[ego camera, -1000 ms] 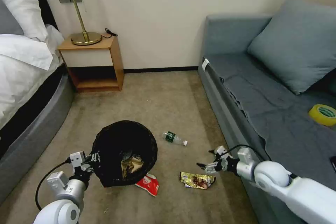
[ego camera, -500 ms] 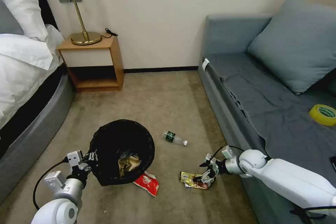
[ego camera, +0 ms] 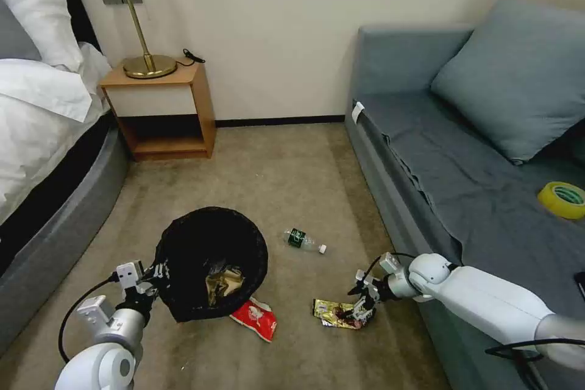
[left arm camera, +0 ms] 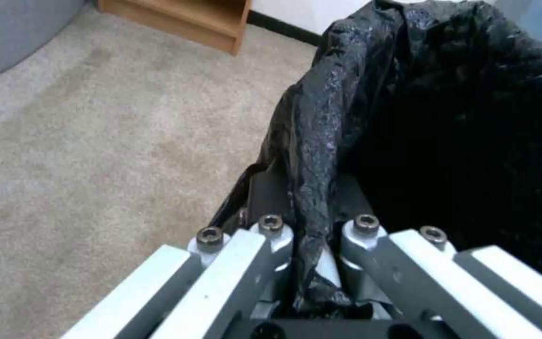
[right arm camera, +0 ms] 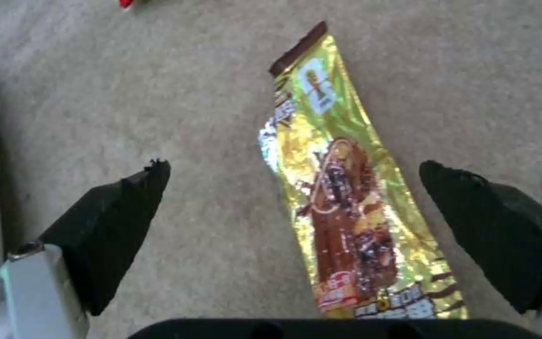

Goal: Pick up the trash bin, then pick up the garbage on the floor and place it into the trash bin.

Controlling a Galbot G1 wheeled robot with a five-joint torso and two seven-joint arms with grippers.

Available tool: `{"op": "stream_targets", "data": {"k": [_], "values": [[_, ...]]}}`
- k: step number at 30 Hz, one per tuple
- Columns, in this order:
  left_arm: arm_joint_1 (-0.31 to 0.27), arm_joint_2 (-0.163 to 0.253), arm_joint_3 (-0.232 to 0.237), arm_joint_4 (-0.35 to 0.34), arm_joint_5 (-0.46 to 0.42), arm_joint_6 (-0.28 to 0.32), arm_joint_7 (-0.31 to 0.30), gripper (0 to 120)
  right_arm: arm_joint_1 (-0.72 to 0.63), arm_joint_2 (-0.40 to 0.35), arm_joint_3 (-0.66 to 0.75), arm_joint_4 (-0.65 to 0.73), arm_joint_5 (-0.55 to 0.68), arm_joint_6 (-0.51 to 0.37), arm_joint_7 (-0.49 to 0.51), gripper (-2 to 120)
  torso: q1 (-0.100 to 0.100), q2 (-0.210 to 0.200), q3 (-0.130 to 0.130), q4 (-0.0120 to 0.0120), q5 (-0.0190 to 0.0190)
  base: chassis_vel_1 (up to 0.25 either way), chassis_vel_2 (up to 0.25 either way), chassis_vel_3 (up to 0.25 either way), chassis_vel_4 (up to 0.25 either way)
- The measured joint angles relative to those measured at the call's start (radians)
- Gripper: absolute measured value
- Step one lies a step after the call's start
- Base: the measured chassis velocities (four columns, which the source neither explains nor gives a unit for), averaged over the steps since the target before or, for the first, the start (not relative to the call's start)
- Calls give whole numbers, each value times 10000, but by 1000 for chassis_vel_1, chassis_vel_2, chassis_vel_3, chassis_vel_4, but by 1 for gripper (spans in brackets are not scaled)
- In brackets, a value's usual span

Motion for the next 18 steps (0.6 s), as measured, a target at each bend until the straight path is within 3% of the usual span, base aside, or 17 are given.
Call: {"op": "stream_targets", "data": {"k": [18], "values": [[156, -4, -232, 130, -156, -209, 217, 4, -109, 389, -211, -532, -232, 10, -210, 100, 0, 0, 0, -1, 1, 0, 0, 0, 0]]}}
